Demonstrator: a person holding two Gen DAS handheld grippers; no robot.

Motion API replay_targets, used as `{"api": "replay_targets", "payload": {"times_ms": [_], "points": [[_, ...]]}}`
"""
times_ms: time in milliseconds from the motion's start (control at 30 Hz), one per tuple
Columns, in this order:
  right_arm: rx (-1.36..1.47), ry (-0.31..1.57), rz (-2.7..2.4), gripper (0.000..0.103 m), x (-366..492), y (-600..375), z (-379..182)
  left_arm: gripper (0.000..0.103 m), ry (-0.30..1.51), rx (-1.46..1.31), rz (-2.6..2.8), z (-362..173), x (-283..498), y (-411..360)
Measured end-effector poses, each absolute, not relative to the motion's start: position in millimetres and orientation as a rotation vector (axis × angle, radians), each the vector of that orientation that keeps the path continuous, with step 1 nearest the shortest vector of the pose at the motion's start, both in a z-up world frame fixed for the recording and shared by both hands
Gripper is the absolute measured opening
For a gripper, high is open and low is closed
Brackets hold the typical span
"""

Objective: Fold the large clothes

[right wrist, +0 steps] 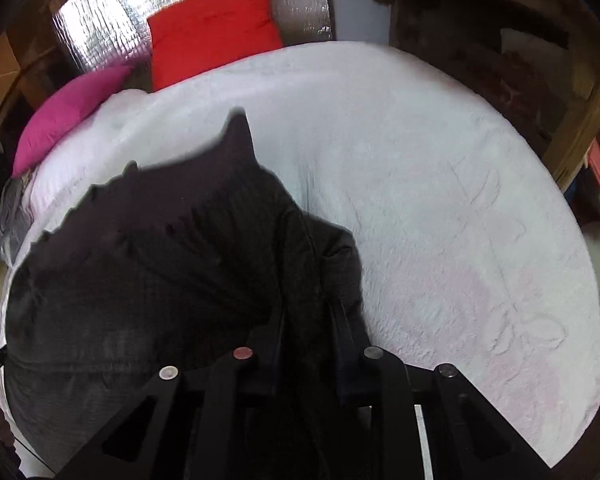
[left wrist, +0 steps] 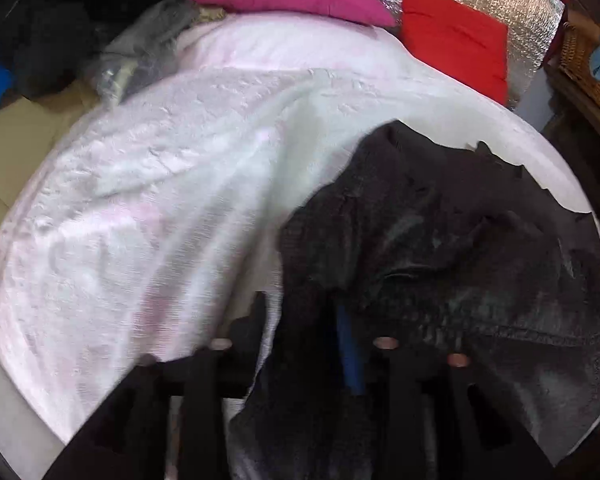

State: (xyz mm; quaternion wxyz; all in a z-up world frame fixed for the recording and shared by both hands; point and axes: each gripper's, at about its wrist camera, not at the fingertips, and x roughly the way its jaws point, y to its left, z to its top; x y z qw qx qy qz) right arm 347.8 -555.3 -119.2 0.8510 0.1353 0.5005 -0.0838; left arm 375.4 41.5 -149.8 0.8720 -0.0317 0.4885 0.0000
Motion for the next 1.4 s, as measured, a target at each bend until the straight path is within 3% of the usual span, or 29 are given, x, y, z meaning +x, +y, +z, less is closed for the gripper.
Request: {"api": "replay_targets", "payload": {"times_ms": [33,100,133,233,467,633,900,1067,1400], "points": [[0.285,1.042,-0.174,0.025,346,-555,-114,0.062,1.018,-0.067,0.015,-149,373,44],[0.330,1.015,-0.159,0.025,339,-560,-103,0.066,1.022,-0.125,0.015,-147,367,54],[0.370,1.002,-0.146,0.031,335,-563,-101,0.067,1.021,-0.166,0.004,-145,363,60],[0.466,0.958,-0.131,0.072,321,-573,-92,0.067,0.998,-0.260,-0.007,-142,351,74],[0.596,0.755,-0.017,0.072,280,-574,-58,0.069,0.866,-0.310,-0.013,-128,305,75],[0.629,0.732,0.157,0.072,244,-545,-45,0.082,0.822,-0.269,-0.085,-128,262,58],[0.859,0.918,0.416,0.072,201,-499,-94,0.083,1.026,-0.470,-0.289,-177,252,45],[0.968,0.996,0.362,0.072,206,-498,-130,0.086,1.042,-0.649,-0.300,-188,269,53],[1.360,0.892,0.046,0.072,191,-565,-178,0.086,0.978,-0.954,-0.172,-203,277,96]]}}
